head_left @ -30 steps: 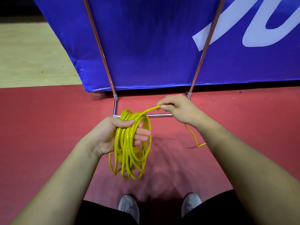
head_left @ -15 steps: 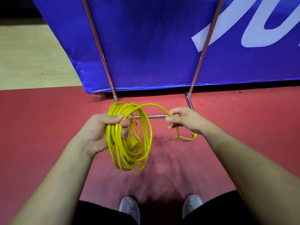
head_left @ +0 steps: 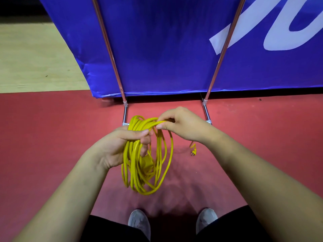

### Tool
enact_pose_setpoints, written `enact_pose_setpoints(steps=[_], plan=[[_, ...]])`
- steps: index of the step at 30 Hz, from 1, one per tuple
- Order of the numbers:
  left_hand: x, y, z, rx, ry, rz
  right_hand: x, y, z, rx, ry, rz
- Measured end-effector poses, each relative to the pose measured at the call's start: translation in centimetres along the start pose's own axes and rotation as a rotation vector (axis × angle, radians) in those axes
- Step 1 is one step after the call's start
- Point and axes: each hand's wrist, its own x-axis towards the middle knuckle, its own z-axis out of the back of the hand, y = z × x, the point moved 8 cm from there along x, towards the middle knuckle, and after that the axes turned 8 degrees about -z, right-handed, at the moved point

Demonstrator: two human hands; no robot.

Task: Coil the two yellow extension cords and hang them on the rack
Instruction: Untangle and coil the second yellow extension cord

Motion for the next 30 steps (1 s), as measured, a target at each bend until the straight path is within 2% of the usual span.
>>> enact_pose_setpoints(steps=[5,9,12,14,16,18,20,22,24,26,28,30], plan=[[0.0,-0.8,-1.2,-0.091,0.068,-0.049,-0.1,-4.7,0.3,-0.086,0.008,-0.145],[-0.4,-2.1,-0.8,-0.240,0.098,-0.126,-0.7,-13.2,-0.5,-0.148,0.045,-0.429],[-0.8,-3.3,-0.4,-0.330,0.097,-0.189,-1.8,-17.9,-1.8,-0.045,0.053,-0.621],[-0.8,-3.7,0.2,-0.312,0.001,-0.229,-2.0,-19.1,-2.8,0.084,0.049,-0.691],[-0.7,-3.6,1.1,-0.298,-0.130,-0.223,-2.1,-19.1,-3.8,0.328,0.009,-0.739],[-0.4,-3.5,1.2,-0.313,-0.184,-0.203,-1.9,-18.4,-4.5,0.538,-0.039,-0.774],[-0.1,-3.7,2.0,-0.322,-0.279,-0.214,-1.3,-17.2,-4.4,0.575,-0.096,-0.759],[-0.2,-3.7,3.2,-0.257,-0.429,-0.239,-0.4,-15.2,-3.5,0.410,-0.129,-0.671],[-0.1,-3.9,3.6,-0.138,-0.481,-0.272,0.3,-12.3,-2.5,0.091,-0.062,-0.532],[0.1,-3.8,3.6,-0.042,-0.478,-0.294,0.3,-9.5,-2.5,-0.134,0.113,-0.423],[0.1,-3.3,4.0,0.037,-0.511,-0.272,-0.7,-6.8,-3.3,-0.117,0.353,-0.391],[0.2,-2.6,3.8,0.110,-0.500,-0.230,-2.1,-3.8,-3.8,0.016,0.544,-0.357]])
